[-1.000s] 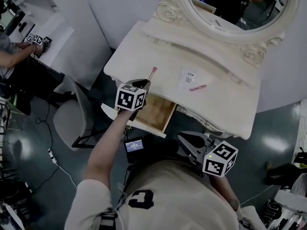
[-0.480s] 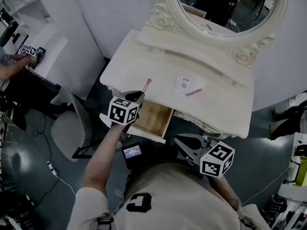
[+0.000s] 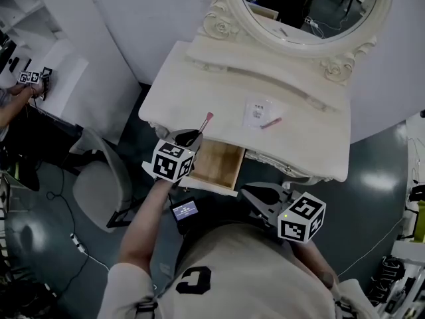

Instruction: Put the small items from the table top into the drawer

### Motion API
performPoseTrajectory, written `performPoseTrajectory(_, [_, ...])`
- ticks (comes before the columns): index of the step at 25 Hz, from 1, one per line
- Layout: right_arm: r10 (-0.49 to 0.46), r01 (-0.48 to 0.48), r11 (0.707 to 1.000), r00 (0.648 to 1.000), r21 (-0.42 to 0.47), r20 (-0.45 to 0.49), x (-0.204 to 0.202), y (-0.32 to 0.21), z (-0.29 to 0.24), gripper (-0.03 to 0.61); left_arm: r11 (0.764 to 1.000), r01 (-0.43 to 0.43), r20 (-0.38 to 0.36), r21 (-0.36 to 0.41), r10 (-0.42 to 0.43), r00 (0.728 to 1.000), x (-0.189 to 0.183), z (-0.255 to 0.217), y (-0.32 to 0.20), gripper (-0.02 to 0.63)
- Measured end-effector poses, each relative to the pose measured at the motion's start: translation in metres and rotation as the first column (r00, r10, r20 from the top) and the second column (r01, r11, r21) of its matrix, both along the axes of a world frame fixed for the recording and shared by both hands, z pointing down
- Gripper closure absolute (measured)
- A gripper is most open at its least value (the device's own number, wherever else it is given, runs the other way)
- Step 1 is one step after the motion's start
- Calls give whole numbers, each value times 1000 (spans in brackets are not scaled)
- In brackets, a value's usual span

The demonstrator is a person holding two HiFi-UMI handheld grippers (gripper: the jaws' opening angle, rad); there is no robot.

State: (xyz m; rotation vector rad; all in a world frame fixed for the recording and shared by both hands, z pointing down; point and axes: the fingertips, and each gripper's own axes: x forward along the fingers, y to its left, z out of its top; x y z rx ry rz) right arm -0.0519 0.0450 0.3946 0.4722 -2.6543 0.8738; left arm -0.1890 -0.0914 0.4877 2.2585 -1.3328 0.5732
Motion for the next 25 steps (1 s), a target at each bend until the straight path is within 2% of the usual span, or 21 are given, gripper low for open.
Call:
performPoseTrajectory(14, [51,-52,998,998,-20,-30,-43,28,11,549,990,-137,-20,32,138,990,-10,-5,24,523])
performPoseTrajectory(19, [67,-68,997,997,-23,-37,-42,32,14,549,986,-166,-18,25,166,986,-4,-1,32,523])
performPoseTrajectory(25, [92,-92,995,996,-31,9,-26,30,10,551,984,-176,8,-14,176,984,11,9,40,523])
